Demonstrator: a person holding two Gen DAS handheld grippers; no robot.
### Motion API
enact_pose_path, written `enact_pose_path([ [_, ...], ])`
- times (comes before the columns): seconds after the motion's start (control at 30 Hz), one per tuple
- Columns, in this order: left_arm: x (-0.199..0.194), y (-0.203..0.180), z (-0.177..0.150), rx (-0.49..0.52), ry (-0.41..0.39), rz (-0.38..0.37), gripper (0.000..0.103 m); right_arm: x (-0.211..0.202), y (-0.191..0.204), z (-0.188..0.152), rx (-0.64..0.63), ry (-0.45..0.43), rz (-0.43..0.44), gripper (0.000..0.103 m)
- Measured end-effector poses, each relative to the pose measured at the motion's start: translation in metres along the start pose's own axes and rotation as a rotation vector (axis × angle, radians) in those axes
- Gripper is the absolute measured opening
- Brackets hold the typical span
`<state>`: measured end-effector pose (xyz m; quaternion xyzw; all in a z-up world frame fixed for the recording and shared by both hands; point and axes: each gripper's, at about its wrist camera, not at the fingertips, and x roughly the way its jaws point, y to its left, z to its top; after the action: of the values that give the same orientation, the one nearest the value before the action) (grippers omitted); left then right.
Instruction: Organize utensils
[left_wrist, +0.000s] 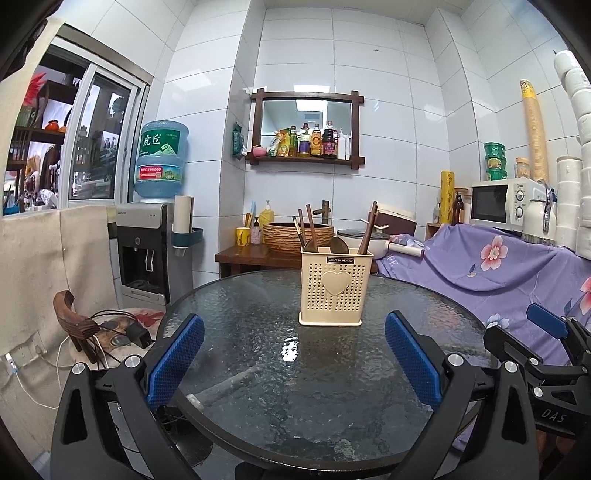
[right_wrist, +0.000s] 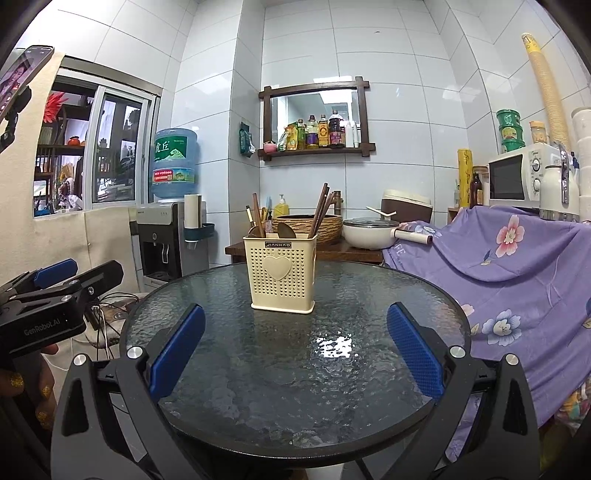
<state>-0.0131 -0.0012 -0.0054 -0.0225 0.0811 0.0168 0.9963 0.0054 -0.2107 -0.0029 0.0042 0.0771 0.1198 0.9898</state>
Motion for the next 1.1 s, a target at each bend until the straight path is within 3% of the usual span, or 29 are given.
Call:
enact_pose_path([
  [1.1, 0.0011, 0.0032, 0.004, 0.001, 0.025, 0.004, 0.096, 0.0035, 0.0015, -0.0022, 0.005, 0.01, 0.0, 0.097],
])
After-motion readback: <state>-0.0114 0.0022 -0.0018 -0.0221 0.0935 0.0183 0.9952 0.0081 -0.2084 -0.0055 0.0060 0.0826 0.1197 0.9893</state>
